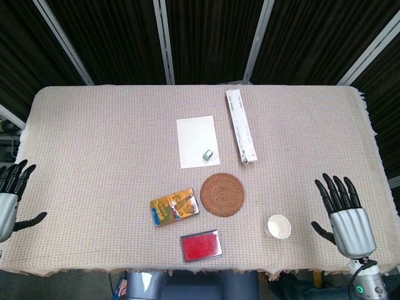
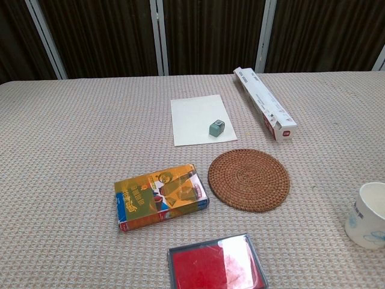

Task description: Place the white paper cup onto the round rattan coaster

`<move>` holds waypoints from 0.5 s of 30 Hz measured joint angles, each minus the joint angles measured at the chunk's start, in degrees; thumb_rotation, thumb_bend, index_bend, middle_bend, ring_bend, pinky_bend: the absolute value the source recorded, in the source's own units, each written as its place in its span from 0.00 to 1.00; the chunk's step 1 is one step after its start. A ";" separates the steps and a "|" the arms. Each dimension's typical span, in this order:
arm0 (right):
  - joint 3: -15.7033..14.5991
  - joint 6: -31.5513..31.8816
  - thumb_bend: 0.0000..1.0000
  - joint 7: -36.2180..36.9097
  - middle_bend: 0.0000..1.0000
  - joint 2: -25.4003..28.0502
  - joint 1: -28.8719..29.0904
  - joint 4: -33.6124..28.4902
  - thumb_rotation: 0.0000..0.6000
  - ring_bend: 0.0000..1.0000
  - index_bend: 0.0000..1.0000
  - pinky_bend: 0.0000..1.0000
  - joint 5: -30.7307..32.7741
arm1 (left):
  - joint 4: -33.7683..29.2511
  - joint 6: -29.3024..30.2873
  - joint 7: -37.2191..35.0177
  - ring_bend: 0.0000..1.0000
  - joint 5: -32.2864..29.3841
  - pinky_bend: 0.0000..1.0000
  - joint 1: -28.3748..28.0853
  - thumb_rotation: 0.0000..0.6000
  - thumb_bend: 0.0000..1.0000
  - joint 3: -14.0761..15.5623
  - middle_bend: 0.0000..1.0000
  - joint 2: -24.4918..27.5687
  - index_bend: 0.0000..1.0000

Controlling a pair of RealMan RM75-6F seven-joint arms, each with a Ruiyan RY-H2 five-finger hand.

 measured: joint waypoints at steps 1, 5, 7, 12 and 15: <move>-0.06 -0.16 0.00 0.08 0.00 0.20 -0.03 -0.25 1.00 0.00 0.00 0.00 0.09 | -0.02 0.11 0.03 0.00 0.12 0.00 0.05 1.00 0.00 0.04 0.00 -0.02 0.00; -0.38 -0.85 0.00 -0.20 0.00 0.74 -0.06 -1.00 1.00 0.00 0.00 0.00 0.20 | 0.03 0.70 0.32 0.00 0.78 0.00 0.25 1.00 0.00 0.22 0.00 -0.23 0.00; -0.56 -1.30 0.00 -0.22 0.00 0.86 -0.03 -1.25 1.00 0.00 0.00 0.00 0.29 | -0.03 0.80 0.41 0.00 0.93 0.00 0.29 1.00 0.00 0.27 0.00 -0.32 0.00; -1.59 -5.06 0.00 0.06 0.00 1.37 0.71 -2.46 1.00 0.00 0.00 0.00 1.18 | -0.26 0.69 0.27 0.00 0.99 0.00 0.08 1.00 0.00 0.12 0.00 -0.30 0.00; -2.70 -10.12 0.00 0.33 0.02 2.05 1.97 -3.86 1.00 0.00 0.00 0.00 2.18 | -0.06 0.68 0.46 0.00 1.00 0.00 0.03 1.00 0.00 0.10 0.00 -0.45 0.00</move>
